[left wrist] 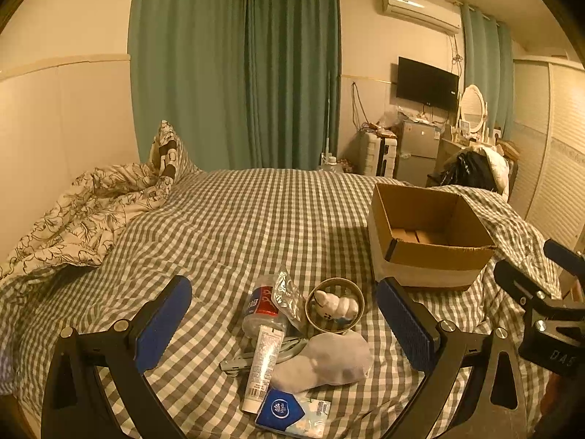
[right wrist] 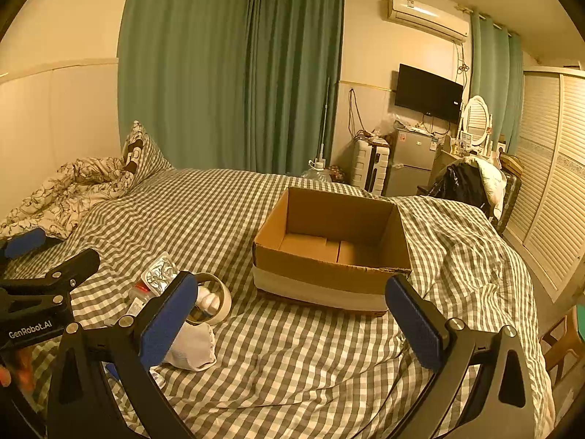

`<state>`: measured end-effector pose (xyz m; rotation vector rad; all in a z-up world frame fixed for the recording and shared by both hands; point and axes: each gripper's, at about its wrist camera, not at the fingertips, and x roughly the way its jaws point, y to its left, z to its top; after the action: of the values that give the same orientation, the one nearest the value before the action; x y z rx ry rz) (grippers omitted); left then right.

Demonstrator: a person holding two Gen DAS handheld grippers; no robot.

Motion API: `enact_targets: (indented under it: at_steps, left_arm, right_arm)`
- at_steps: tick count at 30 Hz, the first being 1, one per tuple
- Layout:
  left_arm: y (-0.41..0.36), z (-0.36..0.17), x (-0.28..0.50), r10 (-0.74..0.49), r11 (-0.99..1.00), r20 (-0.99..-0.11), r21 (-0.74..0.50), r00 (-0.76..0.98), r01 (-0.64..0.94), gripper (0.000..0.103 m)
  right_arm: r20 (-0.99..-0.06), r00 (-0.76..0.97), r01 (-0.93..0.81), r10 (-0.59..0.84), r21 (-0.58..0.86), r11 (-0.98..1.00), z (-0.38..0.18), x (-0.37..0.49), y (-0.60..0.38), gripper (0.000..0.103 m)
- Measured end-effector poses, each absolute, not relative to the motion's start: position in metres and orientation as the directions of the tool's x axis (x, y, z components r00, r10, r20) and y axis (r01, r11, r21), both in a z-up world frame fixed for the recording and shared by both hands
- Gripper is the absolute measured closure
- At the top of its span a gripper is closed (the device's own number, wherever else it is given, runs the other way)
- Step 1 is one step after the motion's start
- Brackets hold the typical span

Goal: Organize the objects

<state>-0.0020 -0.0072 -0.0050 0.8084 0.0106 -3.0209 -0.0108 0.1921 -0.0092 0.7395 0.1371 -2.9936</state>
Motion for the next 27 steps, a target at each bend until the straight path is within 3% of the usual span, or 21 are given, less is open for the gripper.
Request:
enact_targets:
  at_steps: [27]
  left_arm:
    - [-0.0061, -0.0053, -0.0012, -0.015, -1.000, -0.501, 0.008, -0.866, 0.013, 0.000]
  right_arm:
    - [-0.474, -0.878, 0.111, -0.067, -0.065, -0.992, -0.0128, -0.0091, 0.1840, 0.000]
